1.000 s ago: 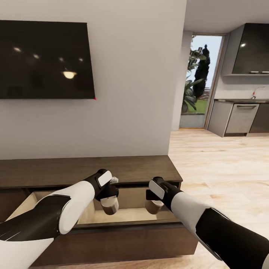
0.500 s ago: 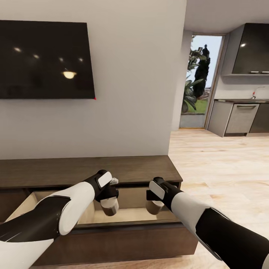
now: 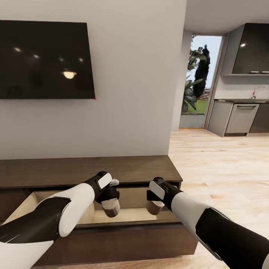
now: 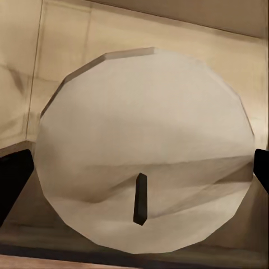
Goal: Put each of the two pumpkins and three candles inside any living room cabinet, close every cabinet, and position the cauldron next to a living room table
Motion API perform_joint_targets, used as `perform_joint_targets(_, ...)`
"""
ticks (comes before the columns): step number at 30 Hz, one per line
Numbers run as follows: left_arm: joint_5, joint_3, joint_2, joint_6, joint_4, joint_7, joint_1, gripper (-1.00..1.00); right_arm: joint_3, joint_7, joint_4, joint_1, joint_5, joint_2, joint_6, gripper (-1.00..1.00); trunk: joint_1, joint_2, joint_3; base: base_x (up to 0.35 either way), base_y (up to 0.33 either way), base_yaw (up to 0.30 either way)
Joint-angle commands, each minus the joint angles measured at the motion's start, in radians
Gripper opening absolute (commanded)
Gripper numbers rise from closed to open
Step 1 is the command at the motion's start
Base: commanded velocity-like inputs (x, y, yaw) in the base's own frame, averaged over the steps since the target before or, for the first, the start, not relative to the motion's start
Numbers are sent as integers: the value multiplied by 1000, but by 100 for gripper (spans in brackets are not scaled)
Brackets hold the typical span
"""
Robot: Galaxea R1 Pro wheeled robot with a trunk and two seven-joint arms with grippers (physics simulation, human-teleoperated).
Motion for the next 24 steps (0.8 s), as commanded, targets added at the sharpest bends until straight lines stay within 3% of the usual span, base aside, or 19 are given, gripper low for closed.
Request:
perform_joint_targets(1,8,-5,0,3,-2,7,1,-100,6,-6,-1,-1,-7,0,2,-100,0,-1,-1,0,0,0)
perform_joint_targets(4,8,-5,0,3,-2,5,2,-100,6,-6,0,-1,-7,0,2,-100,0,-1,-1,0,0,0)
perform_joint_targets(5,8,-5,0,3,-2,4,3,100,6,-7,0,-1,-7,0,2,-100,0,-1,-1,0,0,0)
perform_joint_targets(6,8,-5,0,2,-2,4,3,100,7,-7,0,-1,-7,0,1,100,0,-1,-1,0,0,0)
perform_joint_targets(24,8,-5,0,3,-2,6,3,100,7,-7,-6,-1,-6,-17,4,100,0,-1,-1,0,0,0)
